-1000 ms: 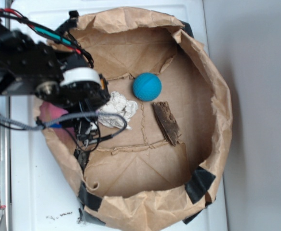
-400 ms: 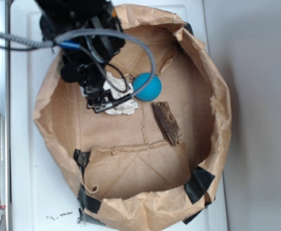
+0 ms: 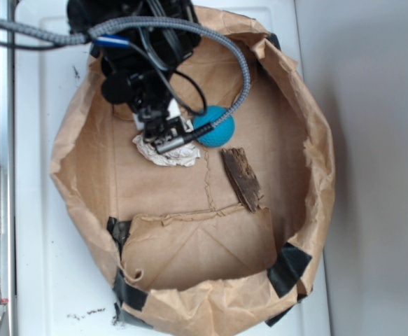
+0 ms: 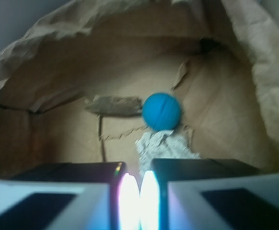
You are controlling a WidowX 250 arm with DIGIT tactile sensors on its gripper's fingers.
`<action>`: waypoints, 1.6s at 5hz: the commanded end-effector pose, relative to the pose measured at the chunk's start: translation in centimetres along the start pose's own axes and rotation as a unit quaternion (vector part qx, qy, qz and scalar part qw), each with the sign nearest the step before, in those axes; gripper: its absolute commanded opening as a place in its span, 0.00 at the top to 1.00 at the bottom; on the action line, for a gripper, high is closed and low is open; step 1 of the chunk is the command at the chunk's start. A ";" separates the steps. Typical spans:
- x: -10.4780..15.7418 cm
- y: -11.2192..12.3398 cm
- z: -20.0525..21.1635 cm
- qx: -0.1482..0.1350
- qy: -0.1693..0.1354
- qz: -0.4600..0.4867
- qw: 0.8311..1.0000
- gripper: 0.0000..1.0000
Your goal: Grab the white paper.
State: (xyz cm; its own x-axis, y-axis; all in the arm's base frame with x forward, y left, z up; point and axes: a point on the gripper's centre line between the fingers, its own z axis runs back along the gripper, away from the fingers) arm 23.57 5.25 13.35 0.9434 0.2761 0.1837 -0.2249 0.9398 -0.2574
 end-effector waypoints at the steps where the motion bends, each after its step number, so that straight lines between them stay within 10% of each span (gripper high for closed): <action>1: -0.3 1.0 -5.0 0.075 -0.021 -0.032 0.996 0.00; 5: -1.2 0.8 -11.0 0.136 -0.006 -0.061 0.989 0.00; 6: -0.7 1.1 -11.2 0.134 -0.002 -0.044 0.990 0.83; 8: -0.6 1.2 -9.1 0.117 -0.011 -0.032 0.993 1.00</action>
State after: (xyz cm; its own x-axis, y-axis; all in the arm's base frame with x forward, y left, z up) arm 24.46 3.20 3.27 0.9639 0.2110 0.1622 -0.2102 0.9774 -0.0227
